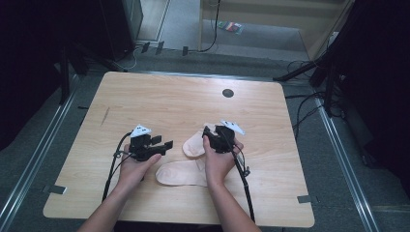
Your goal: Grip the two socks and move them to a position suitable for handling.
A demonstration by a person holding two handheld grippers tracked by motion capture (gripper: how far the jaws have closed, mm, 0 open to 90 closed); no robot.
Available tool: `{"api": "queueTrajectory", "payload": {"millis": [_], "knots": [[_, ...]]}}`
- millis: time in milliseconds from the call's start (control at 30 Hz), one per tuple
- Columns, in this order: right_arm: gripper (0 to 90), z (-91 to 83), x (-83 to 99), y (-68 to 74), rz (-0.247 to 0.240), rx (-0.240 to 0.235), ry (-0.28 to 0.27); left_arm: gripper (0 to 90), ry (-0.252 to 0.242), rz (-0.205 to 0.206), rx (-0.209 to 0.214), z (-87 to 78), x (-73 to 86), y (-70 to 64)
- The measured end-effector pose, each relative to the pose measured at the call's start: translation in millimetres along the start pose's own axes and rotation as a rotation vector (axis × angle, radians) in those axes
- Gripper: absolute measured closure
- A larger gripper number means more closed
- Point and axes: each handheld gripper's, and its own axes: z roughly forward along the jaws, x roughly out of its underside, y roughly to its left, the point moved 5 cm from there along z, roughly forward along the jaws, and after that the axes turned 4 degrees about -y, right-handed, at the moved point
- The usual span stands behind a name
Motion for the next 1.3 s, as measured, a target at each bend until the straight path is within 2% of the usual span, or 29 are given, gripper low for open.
{"api": "queueTrajectory", "payload": {"millis": [133, 200, 233, 267, 333, 433, 500, 567, 633, 767, 833, 900, 967, 1033, 1133, 1233, 1300], "knots": [[47.4, -7.6, -22.2, -19.0, -0.072, -0.014, -0.060, 41.3, 0.017, 0.010, -0.004, 3.9, 0.6, -1.2], [52.0, -4.7, -30.4, -26.4, -0.135, -0.018, -0.061, 41.3, 0.024, 0.013, 0.000, 5.6, 0.4, -2.9], [54.2, -1.8, -34.2, -30.5, -0.187, -0.017, -0.060, 41.2, 0.027, 0.016, 0.003, 7.0, 0.0, -4.4], [54.5, 3.4, -36.7, -34.3, -0.235, -0.029, -0.044, 41.2, 0.029, 0.016, 0.004, 8.0, -0.2, -5.4], [54.9, 11.5, -38.2, -40.5, -0.310, -0.018, -0.012, 41.1, 0.034, 0.019, 0.005, 10.8, -0.8, -8.0], [54.2, 23.2, -35.5, -47.6, -0.360, -0.018, 0.054, 41.3, 0.049, 0.020, 0.007, 15.2, -1.7, -12.5], [53.2, 30.0, -31.7, -49.4, -0.374, -0.048, 0.091, 41.2, 0.059, 0.026, 0.018, 18.6, -2.0, -16.6], [52.2, 36.5, -29.1, -49.1, -0.446, -0.040, 0.108, 41.0, 0.074, 0.036, 0.021, 21.2, -1.5, -19.6], [51.6, 42.3, -28.9, -46.0, -0.496, -0.058, 0.109, 40.8, 0.082, 0.035, 0.024, 23.9, -0.5, -22.7], [48.8, 52.4, -28.5, -36.6, -0.545, -0.089, 0.140, 40.5, 0.114, 0.037, 0.016, 30.2, 2.9, -26.5], [45.7, 56.5, -27.3, -34.4, -0.553, -0.092, 0.157, 40.3, 0.134, 0.044, 0.005, 34.4, 5.4, -27.4], [42.7, 60.7, -25.9, -35.5, -0.571, -0.076, 0.165, 40.0, 0.143, 0.044, -0.004, 37.1, 6.9, -28.7], [37.9, 63.0, -24.8, -37.2, -0.558, -0.073, 0.170, 39.5, 0.148, 0.044, -0.015, 39.2, 7.8, -30.0], [35.4, 65.9, -22.3, -38.9, -0.566, -0.079, 0.180, 38.7, 0.154, 0.035, -0.014, 42.4, 8.1, -31.4], [36.0, 68.1, -22.6, -40.7, -0.521, -0.094, 0.183, 38.3, 0.165, 0.023, -0.029, 46.2, 7.1, -33.7], [37.0, 69.0, -23.0, -41.2, -0.527, -0.097, 0.181, 38.1, 0.180, 0.058, -0.054, 49.5, 5.8, -37.2], [38.6, 69.1, -23.3, -41.0, -0.542, -0.096, 0.179, 38.6, 0.192, 0.063, -0.058, 51.8, 5.9, -38.3]]}}
